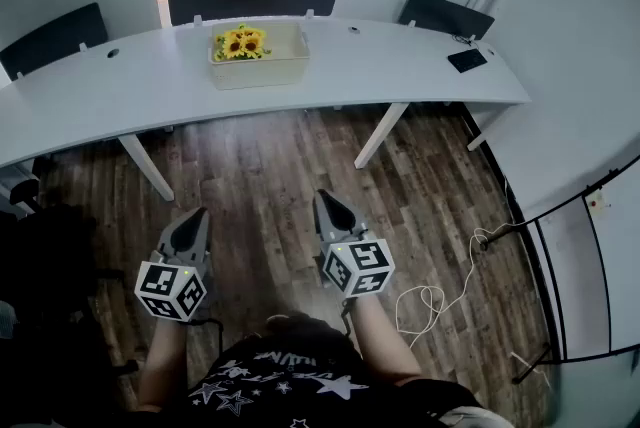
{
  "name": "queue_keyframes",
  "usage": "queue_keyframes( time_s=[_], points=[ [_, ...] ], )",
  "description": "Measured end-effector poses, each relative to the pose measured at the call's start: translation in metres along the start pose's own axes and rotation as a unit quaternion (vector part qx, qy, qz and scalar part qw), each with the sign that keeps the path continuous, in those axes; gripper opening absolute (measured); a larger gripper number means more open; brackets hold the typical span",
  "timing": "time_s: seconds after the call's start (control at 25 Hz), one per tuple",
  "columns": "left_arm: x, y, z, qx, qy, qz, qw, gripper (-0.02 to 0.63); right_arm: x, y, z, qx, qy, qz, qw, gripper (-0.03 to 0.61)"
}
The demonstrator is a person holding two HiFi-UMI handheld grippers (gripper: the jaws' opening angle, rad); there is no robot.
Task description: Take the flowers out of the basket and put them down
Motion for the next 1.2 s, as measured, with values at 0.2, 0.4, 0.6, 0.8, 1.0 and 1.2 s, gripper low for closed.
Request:
queue_keyframes(
  time_s=[0.2, 0.4, 0.6, 0.8, 1.0, 1.2],
  points=[
    [0.011, -0.007, 0.001, 0.002, 0.000, 0.007, 1.0000, 0.011, 0.006, -0.010, 0.015, 0.007, 0.003, 0.009, 1.000, 0.002],
    [0.025, -0.003, 0.000, -0.004, -0.007, -0.008, 0.9999, 0.011, 0.005, -0.015, 0.027, 0.017, 0.003, 0.017, 1.000, 0.003],
    [0.039, -0.020, 0.011, 0.011, -0.007, 0.003, 0.9999, 0.011, 0.004, -0.027, 0.051, 0.025, 0.015, 0.023, 0.999, 0.002],
    [0.062, -0.035, 0.020, 0.016, -0.010, 0.008, 0.9998, 0.011, 0.016, -0.036, 0.060, 0.013, 0.019, -0.003, 1.000, 0.003],
    [0.069, -0.037, 0.032, 0.026, -0.014, 0.003, 0.9996, 0.011, 0.024, -0.044, 0.049, 0.012, -0.019, -0.002, 1.000, 0.003],
    [0.049, -0.047, 0.026, 0.025, -0.019, 0.018, 0.9994, 0.011, 0.015, -0.056, 0.033, 0.025, -0.038, 0.005, 0.999, 0.003]
  ],
)
Point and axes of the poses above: the fingertips, and each gripper's own axes: x backward along the fingers, z to its left, y out of its top, the point moved 3 cm from there along x, backward along the fingers, and after that the axes turned 12 degrees about z, right-handed, at the moved point
